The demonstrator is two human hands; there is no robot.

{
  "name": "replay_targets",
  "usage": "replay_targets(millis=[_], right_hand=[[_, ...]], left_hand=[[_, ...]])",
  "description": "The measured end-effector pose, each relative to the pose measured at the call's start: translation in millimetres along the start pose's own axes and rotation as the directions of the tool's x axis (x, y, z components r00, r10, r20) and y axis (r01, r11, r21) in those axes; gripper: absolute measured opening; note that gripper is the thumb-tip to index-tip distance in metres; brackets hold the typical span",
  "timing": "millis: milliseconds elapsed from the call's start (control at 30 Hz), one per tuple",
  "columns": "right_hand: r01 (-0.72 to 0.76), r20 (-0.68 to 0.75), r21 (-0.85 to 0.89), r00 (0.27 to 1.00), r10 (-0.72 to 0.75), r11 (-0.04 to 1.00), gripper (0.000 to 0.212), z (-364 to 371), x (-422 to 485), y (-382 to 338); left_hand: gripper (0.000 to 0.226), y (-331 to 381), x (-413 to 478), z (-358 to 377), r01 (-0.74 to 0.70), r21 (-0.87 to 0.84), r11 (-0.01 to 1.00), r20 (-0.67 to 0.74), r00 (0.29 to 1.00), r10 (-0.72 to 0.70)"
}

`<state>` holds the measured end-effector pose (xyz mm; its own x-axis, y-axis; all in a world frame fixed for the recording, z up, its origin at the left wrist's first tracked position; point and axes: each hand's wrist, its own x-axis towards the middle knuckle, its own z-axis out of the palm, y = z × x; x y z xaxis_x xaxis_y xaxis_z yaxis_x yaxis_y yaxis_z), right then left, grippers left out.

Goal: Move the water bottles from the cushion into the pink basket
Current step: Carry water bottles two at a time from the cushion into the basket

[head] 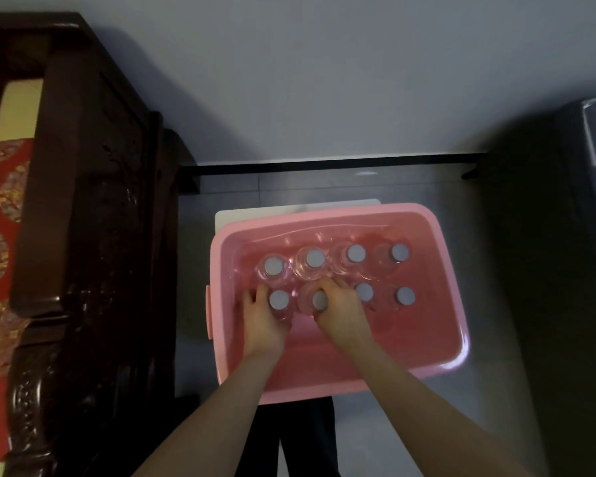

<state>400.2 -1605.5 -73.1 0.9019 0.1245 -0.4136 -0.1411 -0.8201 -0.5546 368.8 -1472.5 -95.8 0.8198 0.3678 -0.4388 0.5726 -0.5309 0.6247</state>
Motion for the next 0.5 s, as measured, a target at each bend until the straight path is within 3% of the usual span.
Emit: replay_targets(millis=[133,367,433,500], right_hand=[[0.013,0.010,-0.060,1.000,-0.012,0.998,0.036,-2.1,4.2,-1.7],[0.094,-0.017,-0.137,0.995,-0.098,0.986,0.046,-10.8,-4.8,-5.4],[0.145,-0.016,-0.184,0.989,-0.150,0.972,0.042,-14.3,-7.4,-7.3],[0.175,0.013,-0.196,0.984,-0.176,0.965,0.035,-17.6,-9.3,-9.6]], left_hand=[[0.053,-0.1,5.1,1.1,-0.019,0.024,1.000,0.065,0.998,0.018],[0.061,4.1,0.9,-8.6,-0.055,0.014,0.998,0.081,0.995,0.054],[0.065,6.1,-1.0,-15.9,-0.123,0.034,0.992,0.085,0.989,0.120],[0.052,6.7,-3.8,-25.6,-0.264,0.094,0.960,0.119,0.960,0.253]])
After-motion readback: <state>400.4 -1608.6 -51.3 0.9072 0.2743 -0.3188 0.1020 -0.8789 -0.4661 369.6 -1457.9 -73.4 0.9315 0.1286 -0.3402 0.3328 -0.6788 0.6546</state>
